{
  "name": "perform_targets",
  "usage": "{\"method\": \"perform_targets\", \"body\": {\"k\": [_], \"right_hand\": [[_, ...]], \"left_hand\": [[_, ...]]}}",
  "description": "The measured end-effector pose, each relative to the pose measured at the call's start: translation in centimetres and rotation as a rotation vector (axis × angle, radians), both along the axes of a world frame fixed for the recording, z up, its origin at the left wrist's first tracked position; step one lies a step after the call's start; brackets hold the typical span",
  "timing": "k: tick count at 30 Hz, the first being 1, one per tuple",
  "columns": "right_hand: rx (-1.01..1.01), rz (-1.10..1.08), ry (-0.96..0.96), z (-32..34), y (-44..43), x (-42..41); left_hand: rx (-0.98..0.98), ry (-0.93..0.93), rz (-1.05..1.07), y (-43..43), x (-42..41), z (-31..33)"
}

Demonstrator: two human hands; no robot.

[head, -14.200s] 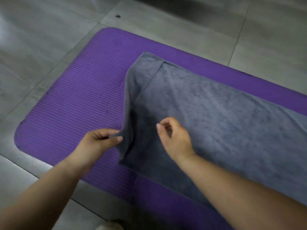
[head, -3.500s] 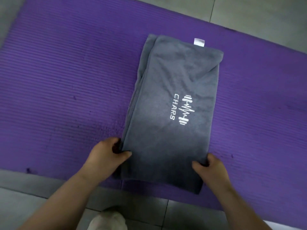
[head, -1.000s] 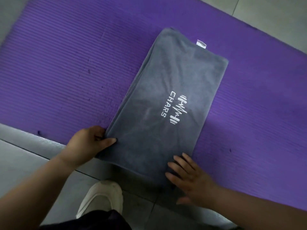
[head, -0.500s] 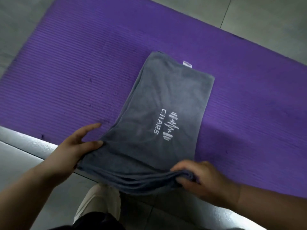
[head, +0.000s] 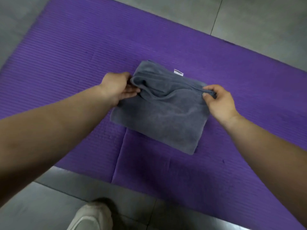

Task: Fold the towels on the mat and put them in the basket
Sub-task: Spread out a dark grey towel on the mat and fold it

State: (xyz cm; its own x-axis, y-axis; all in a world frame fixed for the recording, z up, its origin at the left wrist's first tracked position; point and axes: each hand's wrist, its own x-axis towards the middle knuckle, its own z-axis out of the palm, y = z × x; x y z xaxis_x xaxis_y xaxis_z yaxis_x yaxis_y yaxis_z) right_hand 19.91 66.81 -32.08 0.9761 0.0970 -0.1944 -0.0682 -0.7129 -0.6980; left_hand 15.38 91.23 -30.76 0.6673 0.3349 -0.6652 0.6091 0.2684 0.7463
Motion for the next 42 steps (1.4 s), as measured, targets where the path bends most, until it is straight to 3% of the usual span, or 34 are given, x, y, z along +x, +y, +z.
{"method": "perform_targets", "body": {"k": [4,7,11,15,20,26,29,32,34,38,42], "right_hand": [[0.015,-0.122,0.010,-0.8,0.1,2.7],[0.065,-0.153,0.082,-1.4,-0.4,2.8],[-0.027,-0.267,0.098,-2.8,-2.0,2.0],[-0.021,-0.199,0.177,-3.4,-2.0,1.3],[-0.081,-0.179,0.003,-2.4,-0.8,2.2],[-0.009,-0.091,0.139,-2.9,0.1,1.9],[-0.146,0.018,0.015,-2.5,0.2,0.9],[-0.153,0.079,-0.089,-1.9,1.1,0.3],[-0.173,0.093,-0.043,-2.0,1.7,0.5],[-0.179,0.039,-0.021,-1.8,2.9,1.4],[-0.117,-0.015,-0.089,-1.7,3.4,2.0]], "left_hand": [[0.098,-0.047,-0.055,-0.6,3.4,0.1],[0.403,-0.081,-0.165,-0.7,2.7,-1.3],[0.784,-0.133,-0.381,-1.0,-2.0,-3.5],[0.740,0.001,-0.361,-1.3,-4.6,-4.0],[0.691,0.024,-0.352,-1.5,-5.8,-3.1],[0.634,0.062,-0.326,-0.8,-10.9,-3.0],[0.802,0.008,-0.323,0.5,-11.2,-2.8],[1.117,-0.150,-0.498,1.5,-8.2,-2.8],[1.206,-0.209,-0.610,1.6,-4.8,-2.4],[1.238,-0.031,-0.718,1.7,0.0,-3.1],[1.340,0.026,-0.713,2.4,0.5,-3.7]]}}
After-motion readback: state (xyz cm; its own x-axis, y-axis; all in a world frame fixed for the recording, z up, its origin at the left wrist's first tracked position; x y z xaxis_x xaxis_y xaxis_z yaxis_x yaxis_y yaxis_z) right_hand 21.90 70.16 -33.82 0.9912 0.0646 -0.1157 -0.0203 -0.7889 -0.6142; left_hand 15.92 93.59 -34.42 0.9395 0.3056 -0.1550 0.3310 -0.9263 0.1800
